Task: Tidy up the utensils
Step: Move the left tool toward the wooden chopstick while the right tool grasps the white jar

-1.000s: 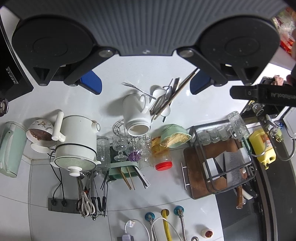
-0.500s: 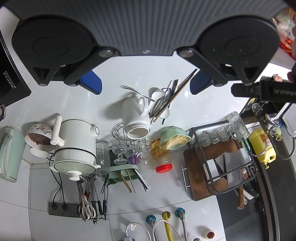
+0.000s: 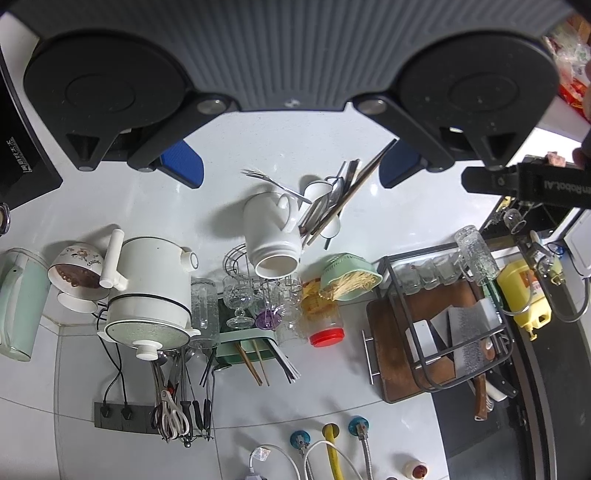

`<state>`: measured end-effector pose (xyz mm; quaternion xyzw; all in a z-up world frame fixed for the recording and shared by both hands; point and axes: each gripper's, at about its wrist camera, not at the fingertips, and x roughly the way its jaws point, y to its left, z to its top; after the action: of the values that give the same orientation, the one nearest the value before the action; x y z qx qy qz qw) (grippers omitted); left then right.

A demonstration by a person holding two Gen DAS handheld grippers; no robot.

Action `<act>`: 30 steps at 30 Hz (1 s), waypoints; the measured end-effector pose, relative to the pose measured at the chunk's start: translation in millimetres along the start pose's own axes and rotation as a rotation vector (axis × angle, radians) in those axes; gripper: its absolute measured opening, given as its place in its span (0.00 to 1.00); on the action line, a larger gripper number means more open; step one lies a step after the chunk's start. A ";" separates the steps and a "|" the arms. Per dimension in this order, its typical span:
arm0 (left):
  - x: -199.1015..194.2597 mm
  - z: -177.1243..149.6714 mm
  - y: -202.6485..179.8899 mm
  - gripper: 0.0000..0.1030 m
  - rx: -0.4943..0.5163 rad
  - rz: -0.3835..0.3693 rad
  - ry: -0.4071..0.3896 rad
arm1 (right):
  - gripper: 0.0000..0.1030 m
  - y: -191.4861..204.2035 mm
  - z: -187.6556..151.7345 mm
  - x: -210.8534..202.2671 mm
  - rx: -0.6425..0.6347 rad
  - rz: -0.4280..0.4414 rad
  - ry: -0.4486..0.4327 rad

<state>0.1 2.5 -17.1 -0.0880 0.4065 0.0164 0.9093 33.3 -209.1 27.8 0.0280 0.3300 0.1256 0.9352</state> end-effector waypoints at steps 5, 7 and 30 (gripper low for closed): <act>7.4 4.0 -0.2 0.98 -0.010 -0.005 0.016 | 1.00 -1.9 1.2 2.0 0.008 -0.003 -0.015; 10.2 7.1 1.1 0.98 -0.015 -0.011 0.029 | 1.00 -2.6 1.3 5.3 0.014 0.013 -0.012; 93.5 80.2 43.7 0.98 0.066 -0.086 0.077 | 0.95 2.9 15.2 76.3 0.165 -0.097 0.009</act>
<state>117.3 55.5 -40.5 -0.0757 0.4374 -0.0396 0.8952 99.4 -186.5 -6.5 0.0883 0.3442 0.0527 0.9333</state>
